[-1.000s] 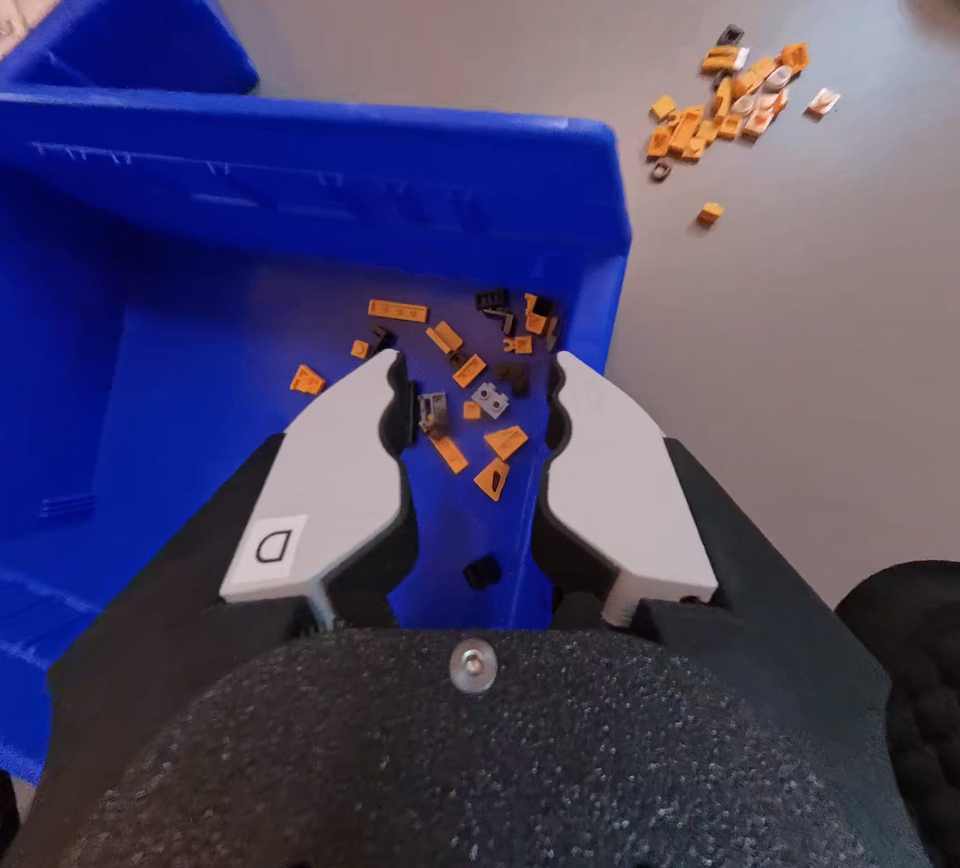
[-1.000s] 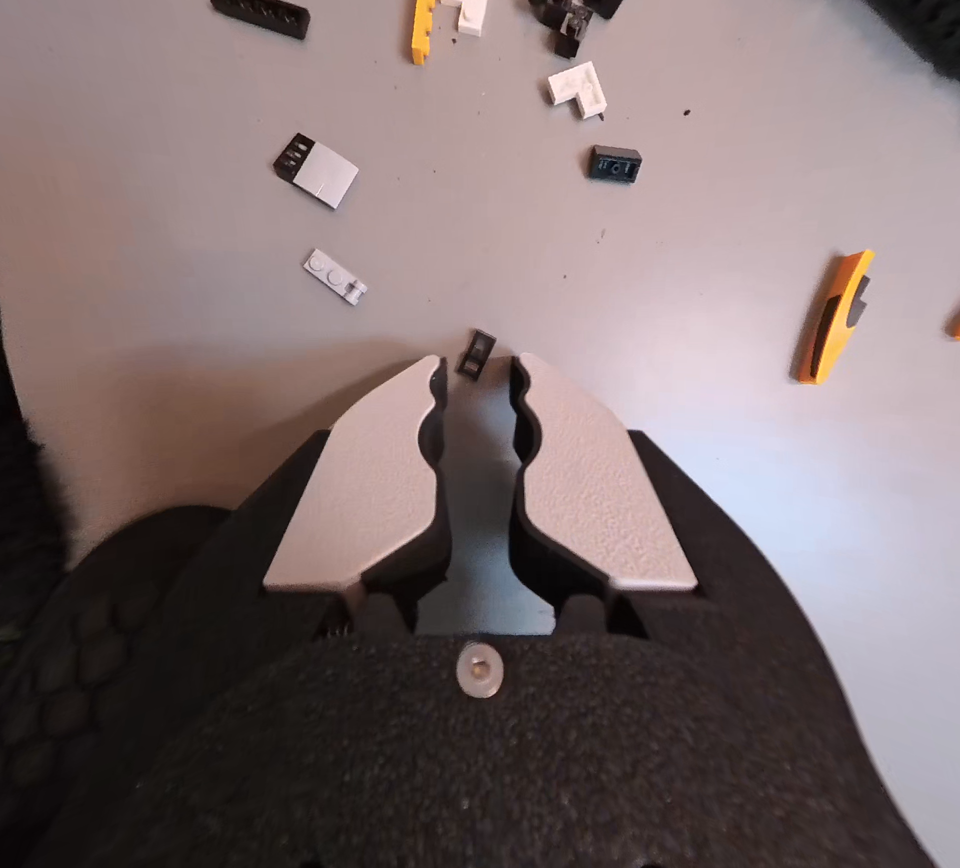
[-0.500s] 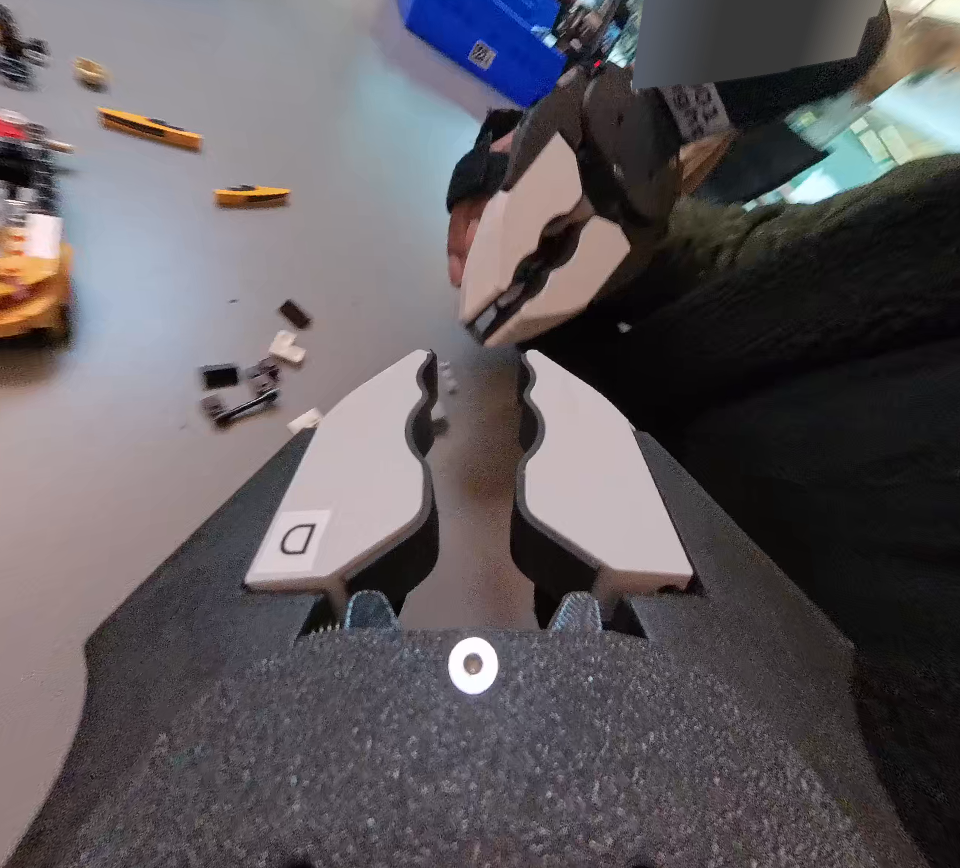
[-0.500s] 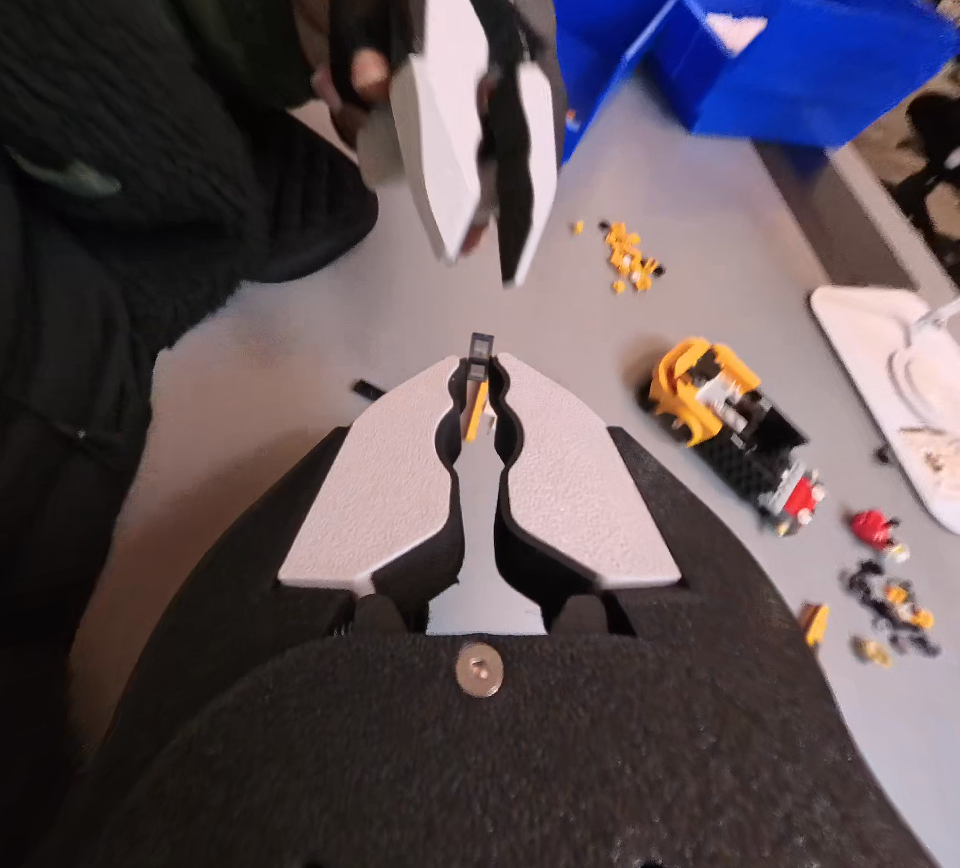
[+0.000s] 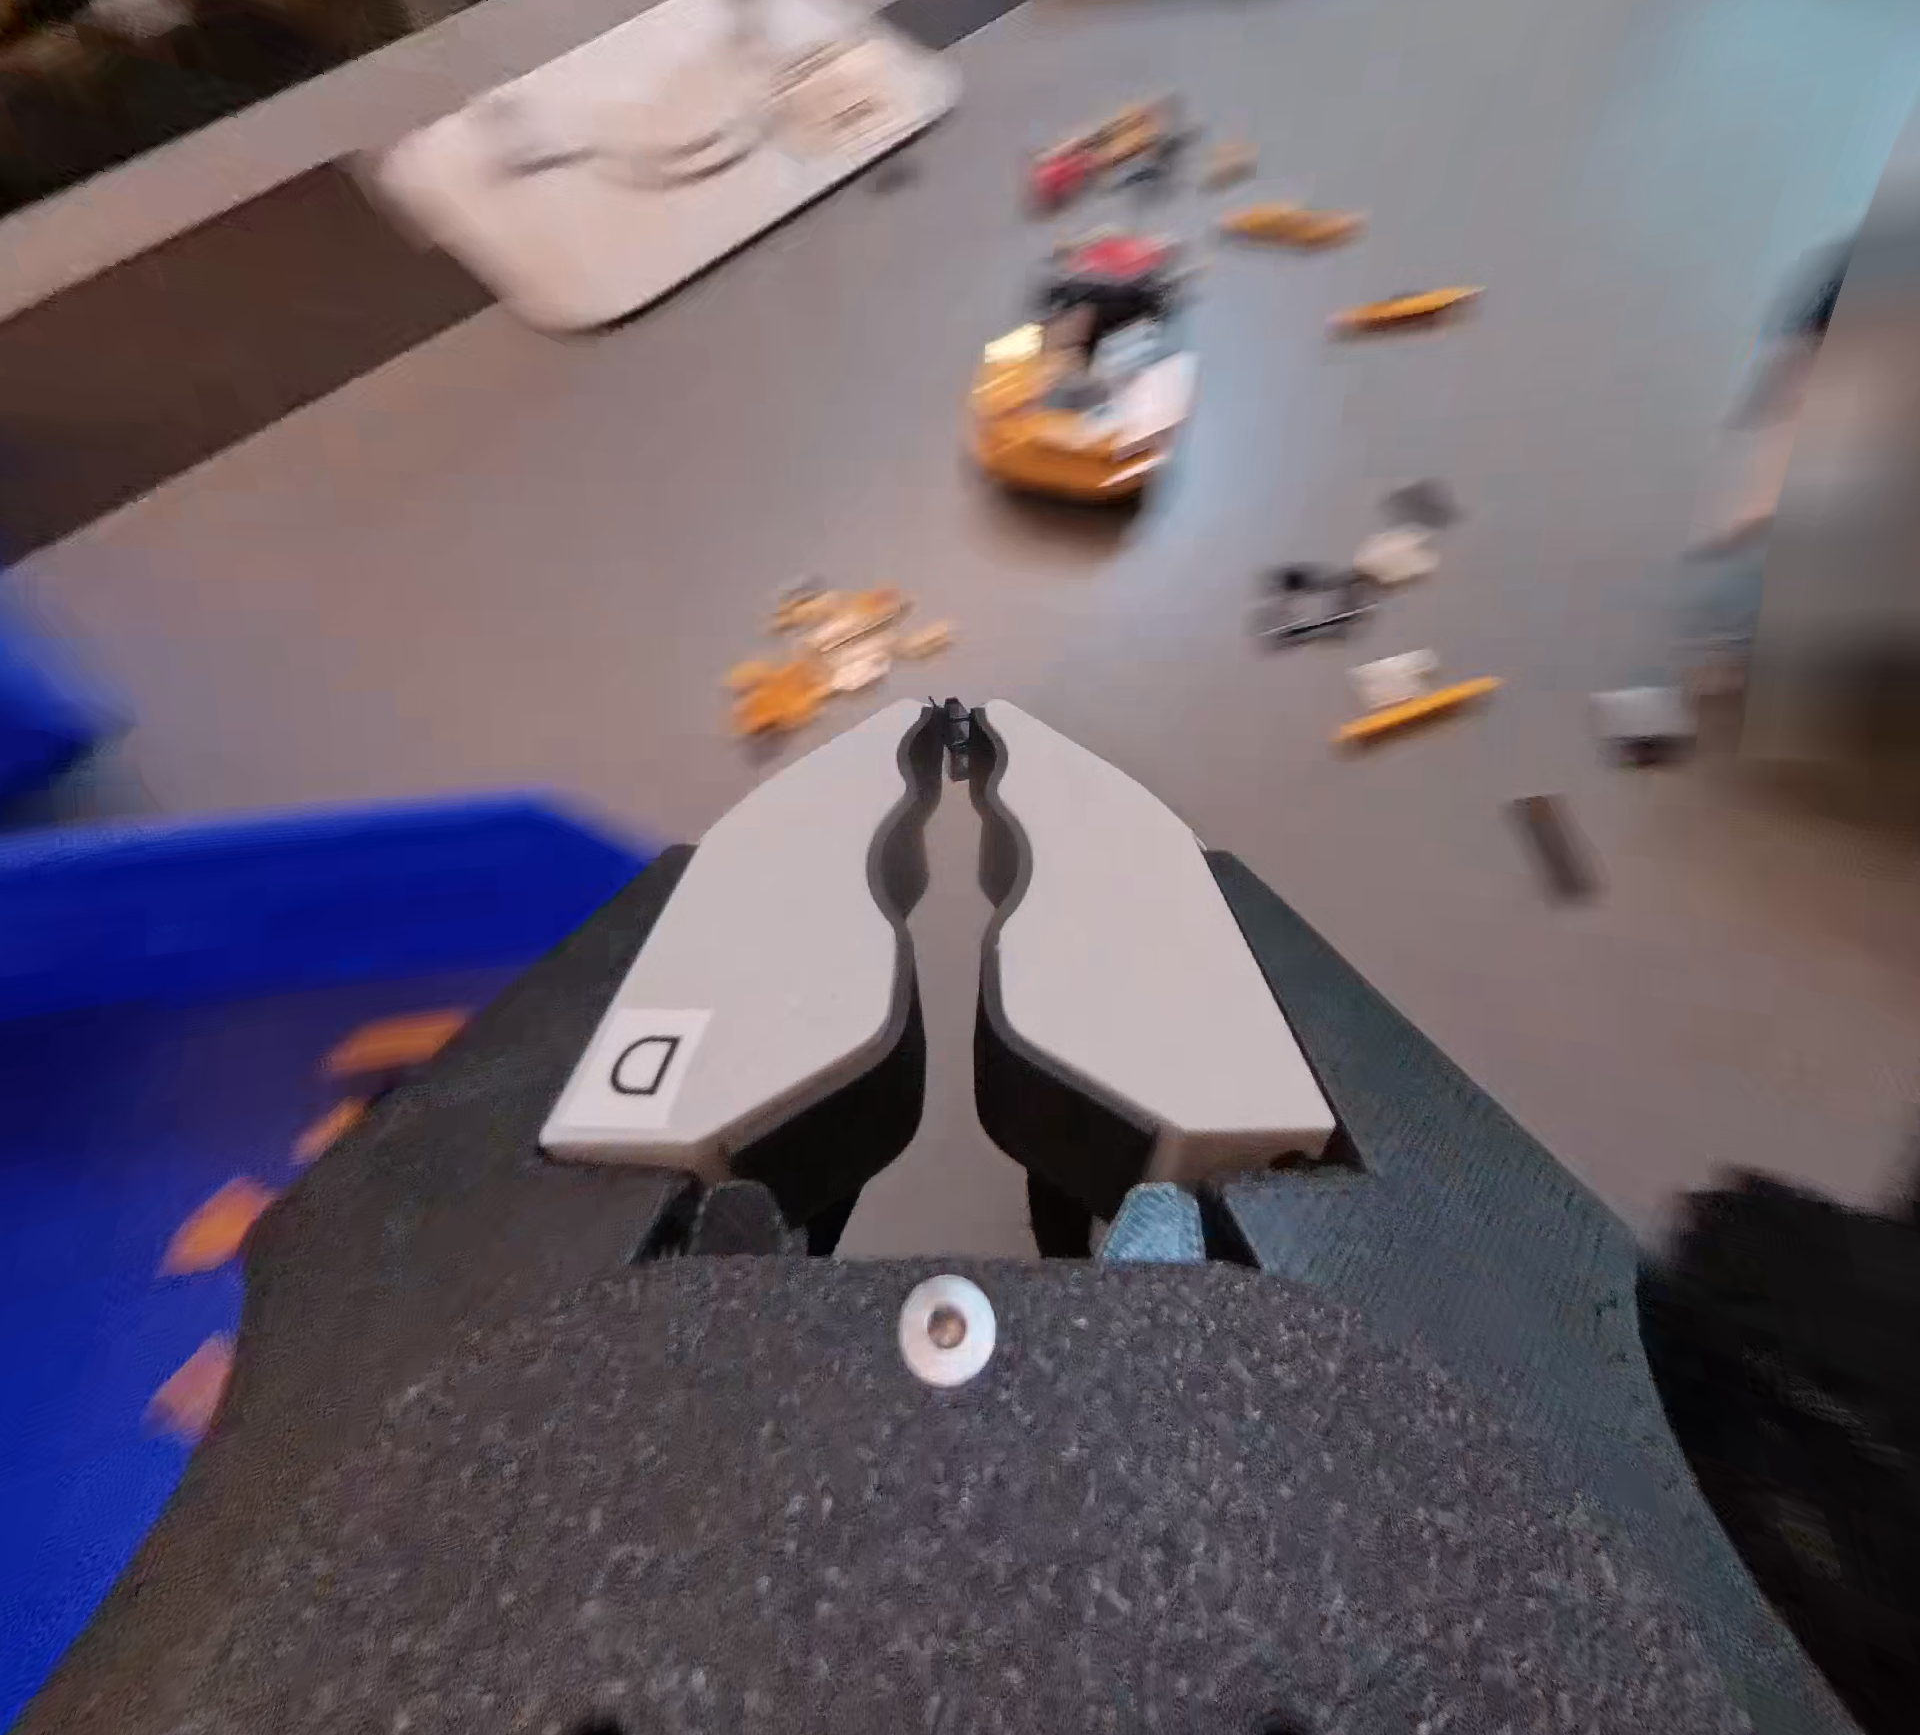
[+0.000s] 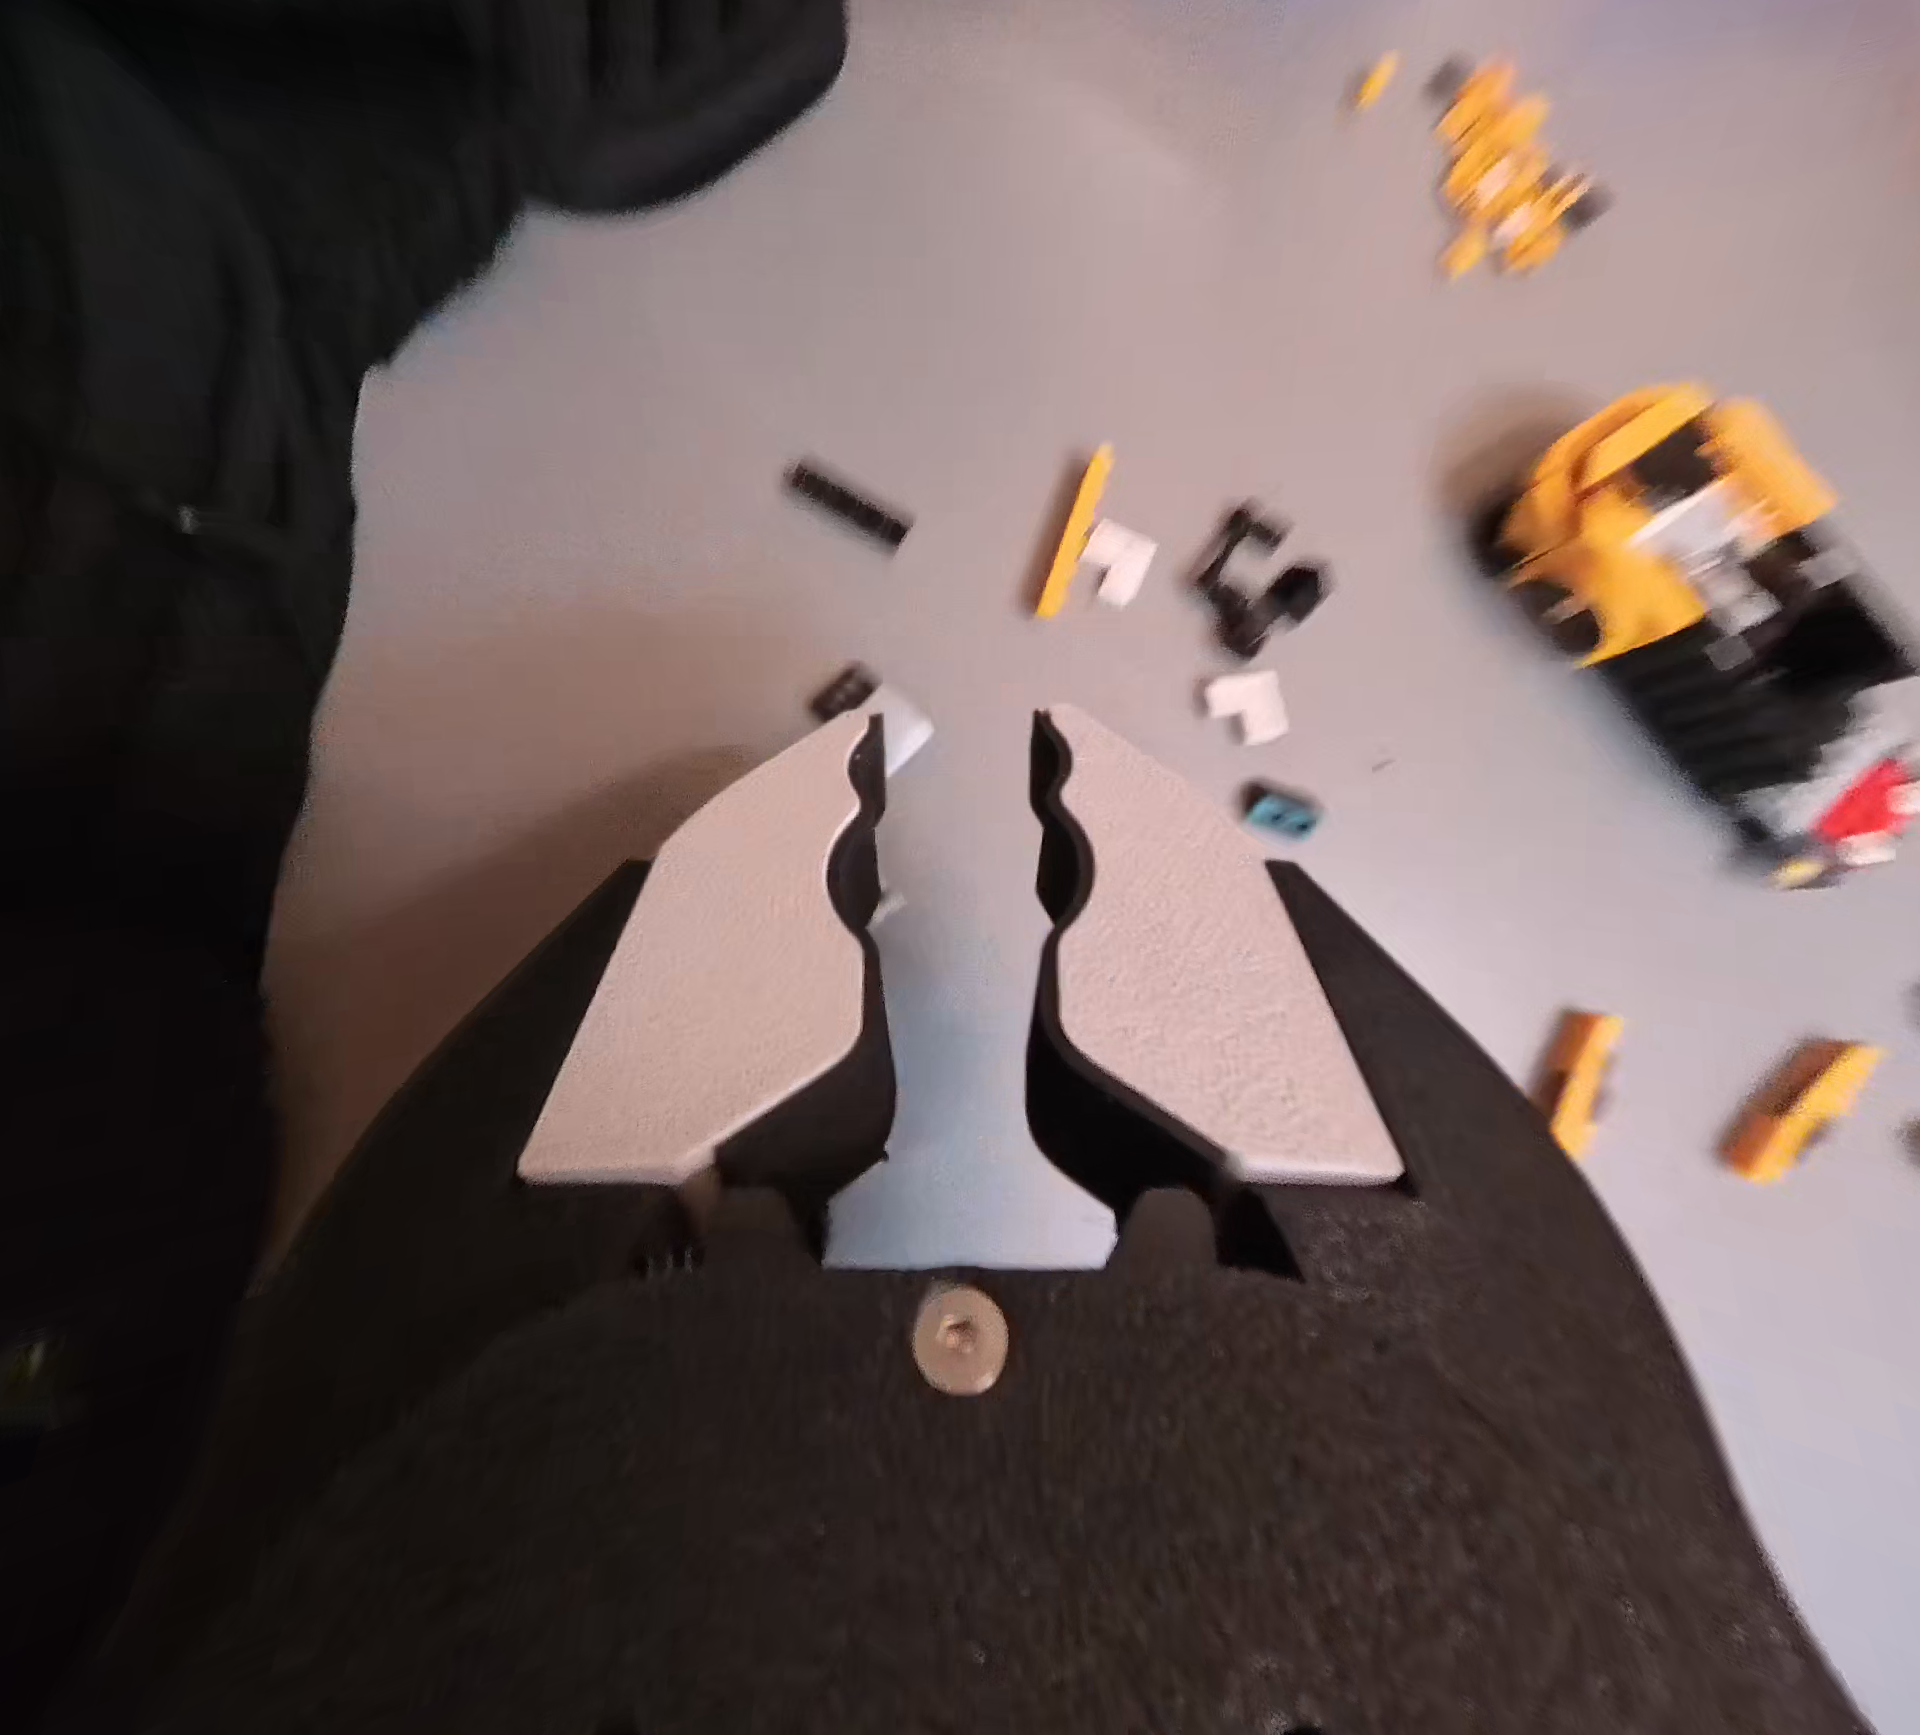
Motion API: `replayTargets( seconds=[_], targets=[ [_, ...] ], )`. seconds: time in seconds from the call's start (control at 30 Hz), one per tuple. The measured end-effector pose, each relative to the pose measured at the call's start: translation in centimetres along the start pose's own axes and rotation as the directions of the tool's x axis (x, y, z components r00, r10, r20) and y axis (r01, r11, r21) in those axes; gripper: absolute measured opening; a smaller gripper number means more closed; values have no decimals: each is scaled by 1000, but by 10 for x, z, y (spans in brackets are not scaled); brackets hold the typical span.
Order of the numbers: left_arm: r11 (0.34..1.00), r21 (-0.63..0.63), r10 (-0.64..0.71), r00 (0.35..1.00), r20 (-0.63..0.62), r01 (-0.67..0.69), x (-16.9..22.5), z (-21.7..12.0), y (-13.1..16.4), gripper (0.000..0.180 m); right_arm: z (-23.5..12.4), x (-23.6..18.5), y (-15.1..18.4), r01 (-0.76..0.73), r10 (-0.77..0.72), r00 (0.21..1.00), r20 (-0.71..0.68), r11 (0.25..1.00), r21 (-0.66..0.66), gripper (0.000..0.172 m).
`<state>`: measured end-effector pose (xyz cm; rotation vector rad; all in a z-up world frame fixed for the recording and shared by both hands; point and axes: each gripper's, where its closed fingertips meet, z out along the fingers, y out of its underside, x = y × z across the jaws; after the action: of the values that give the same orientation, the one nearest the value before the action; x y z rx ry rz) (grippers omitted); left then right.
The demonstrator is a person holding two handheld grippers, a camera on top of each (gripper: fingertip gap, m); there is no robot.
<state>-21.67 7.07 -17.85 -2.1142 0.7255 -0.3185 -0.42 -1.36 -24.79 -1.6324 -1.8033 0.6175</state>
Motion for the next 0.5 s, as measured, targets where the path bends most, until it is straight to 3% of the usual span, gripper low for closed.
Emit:
replayTargets(
  seconds=[0.07, 0.17, 0.37, 0.5],
  targets=[
    [991, -125, -19, 986, 164, 40, -42, -10, 29, 4, 10, -13, 19, -5, 10, 997, 75, 998, -66, 31],
    [944, -302, -57, 969, 240, 130, -67, -12, 69, 44, 25, -20, 28, 37, -22, 990, 137, 993, -109, 32],
    [956, -284, -1, 971, 239, 71, -66, -16, 65, 58, 40, -19, 29, 74, -31, 966, 258, 984, -159, 30],
    [938, -337, 2, 975, 224, 76, -70, -17, 81, 69, 39, -21, 29, 111, -54, 953, 297, 977, -182, 20]
  ],
)
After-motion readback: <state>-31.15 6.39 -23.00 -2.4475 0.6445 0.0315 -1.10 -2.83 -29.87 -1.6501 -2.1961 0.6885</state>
